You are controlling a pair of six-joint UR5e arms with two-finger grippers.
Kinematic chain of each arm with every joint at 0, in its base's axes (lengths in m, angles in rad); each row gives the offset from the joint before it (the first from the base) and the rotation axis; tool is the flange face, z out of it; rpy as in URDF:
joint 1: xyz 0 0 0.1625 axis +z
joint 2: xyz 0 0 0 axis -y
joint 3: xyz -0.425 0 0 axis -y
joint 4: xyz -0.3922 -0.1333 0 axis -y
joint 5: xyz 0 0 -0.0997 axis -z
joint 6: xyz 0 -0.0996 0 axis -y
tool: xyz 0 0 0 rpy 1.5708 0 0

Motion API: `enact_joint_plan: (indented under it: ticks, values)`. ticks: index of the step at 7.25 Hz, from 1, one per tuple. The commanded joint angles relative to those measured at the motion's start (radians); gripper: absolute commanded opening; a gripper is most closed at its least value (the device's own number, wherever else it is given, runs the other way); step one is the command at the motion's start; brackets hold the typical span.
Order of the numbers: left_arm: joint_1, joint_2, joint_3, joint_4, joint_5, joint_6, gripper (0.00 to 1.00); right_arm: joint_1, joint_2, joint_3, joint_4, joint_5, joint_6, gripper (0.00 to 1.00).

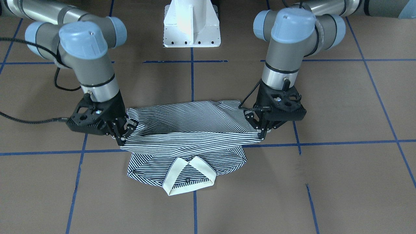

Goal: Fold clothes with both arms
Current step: 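Lay the hem over the collar and open both grippers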

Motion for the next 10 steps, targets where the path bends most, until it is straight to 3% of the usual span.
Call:
enact_joint_plan:
  ticks: [1,3,5,6,7,8,9,10]
  values:
    - [-0.002,-0.038,0.199,-0.143,0.031,0.012,0.0,0.016,0.082,-0.285,0.207,-0.019,-0.001,0.0]
    - [0.016,-0.063,0.35,-0.268,0.034,0.019,0.0,0.007,0.079,-0.305,0.221,-0.021,-0.001,0.0]
    - [0.052,-0.06,0.344,-0.273,0.034,0.014,0.0,-0.006,0.061,-0.306,0.221,-0.022,0.001,0.0]
    - [0.052,-0.055,0.34,-0.274,0.034,0.019,0.61,-0.021,0.053,-0.306,0.221,-0.042,0.005,0.43]
    - [0.052,-0.022,0.296,-0.294,0.034,0.02,1.0,-0.05,0.05,-0.299,0.228,-0.12,0.005,0.99]
    - [0.052,0.053,0.163,-0.297,0.024,0.067,1.0,-0.041,0.047,-0.276,0.223,-0.111,-0.014,1.0]
    - [0.052,0.127,0.052,-0.294,-0.004,0.162,1.0,0.003,0.044,-0.268,0.225,-0.049,-0.128,1.0]
    - [0.052,0.171,0.012,-0.3,-0.019,0.169,1.0,0.054,-0.003,-0.23,0.228,0.041,-0.256,1.0]
